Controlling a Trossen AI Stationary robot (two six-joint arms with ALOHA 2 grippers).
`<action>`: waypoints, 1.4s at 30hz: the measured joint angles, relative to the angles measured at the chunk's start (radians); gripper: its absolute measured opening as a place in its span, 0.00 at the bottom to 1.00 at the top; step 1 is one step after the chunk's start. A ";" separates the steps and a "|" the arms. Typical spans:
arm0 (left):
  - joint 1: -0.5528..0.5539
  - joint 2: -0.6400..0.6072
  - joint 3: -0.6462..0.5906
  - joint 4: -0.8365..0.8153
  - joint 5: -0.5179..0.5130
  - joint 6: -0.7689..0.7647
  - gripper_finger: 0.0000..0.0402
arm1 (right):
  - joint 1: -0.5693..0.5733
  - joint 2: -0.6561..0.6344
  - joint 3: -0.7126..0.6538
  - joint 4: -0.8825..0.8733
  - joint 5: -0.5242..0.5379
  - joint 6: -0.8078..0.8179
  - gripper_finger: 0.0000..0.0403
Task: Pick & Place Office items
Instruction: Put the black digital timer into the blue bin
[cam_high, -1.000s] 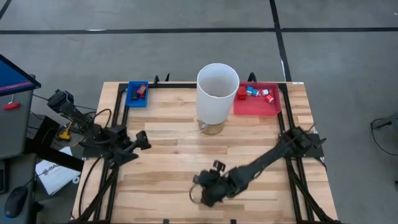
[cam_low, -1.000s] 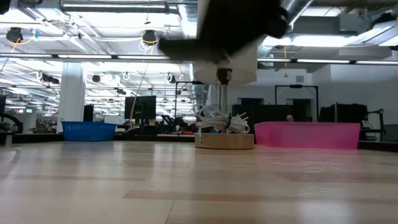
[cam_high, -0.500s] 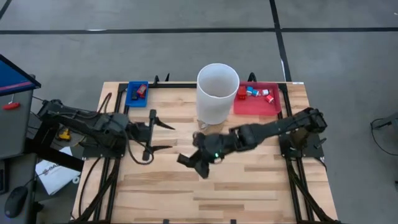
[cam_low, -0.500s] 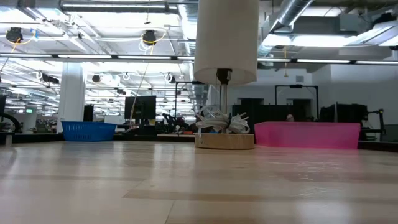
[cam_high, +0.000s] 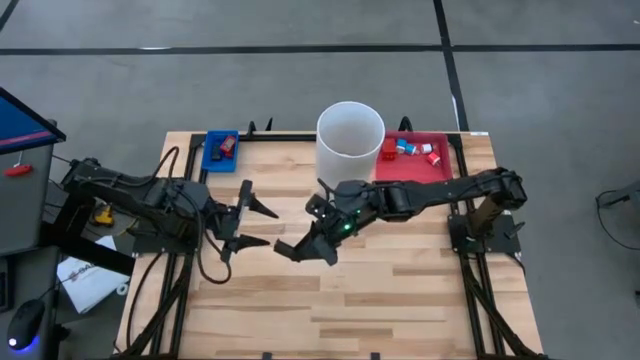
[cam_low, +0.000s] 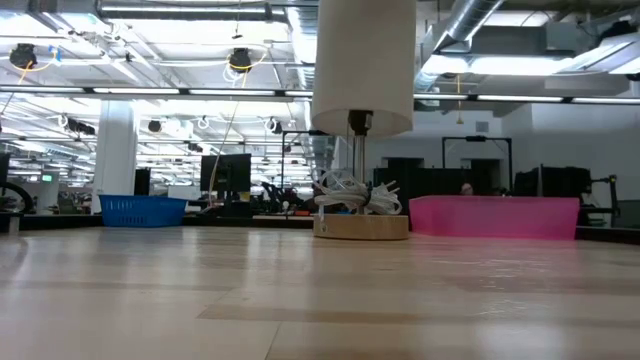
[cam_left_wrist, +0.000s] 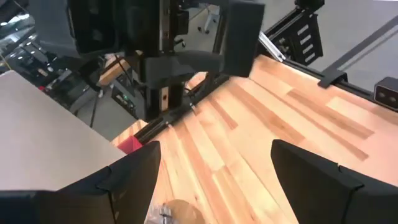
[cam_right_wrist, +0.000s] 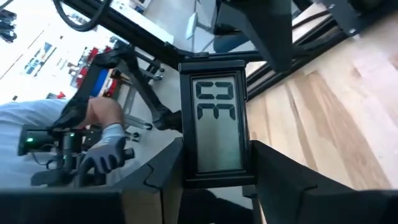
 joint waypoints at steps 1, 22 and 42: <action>0.000 -0.001 -0.001 0.004 0.000 0.000 0.75 | -0.004 0.000 0.000 -0.003 -0.005 0.000 0.39; 0.015 0.024 0.000 0.131 0.044 0.040 0.67 | -0.115 0.000 0.000 -0.007 -0.054 -0.093 0.39; 0.082 0.022 -0.001 0.150 0.042 0.038 0.16 | -0.120 -0.002 0.000 0.001 -0.056 -0.105 0.40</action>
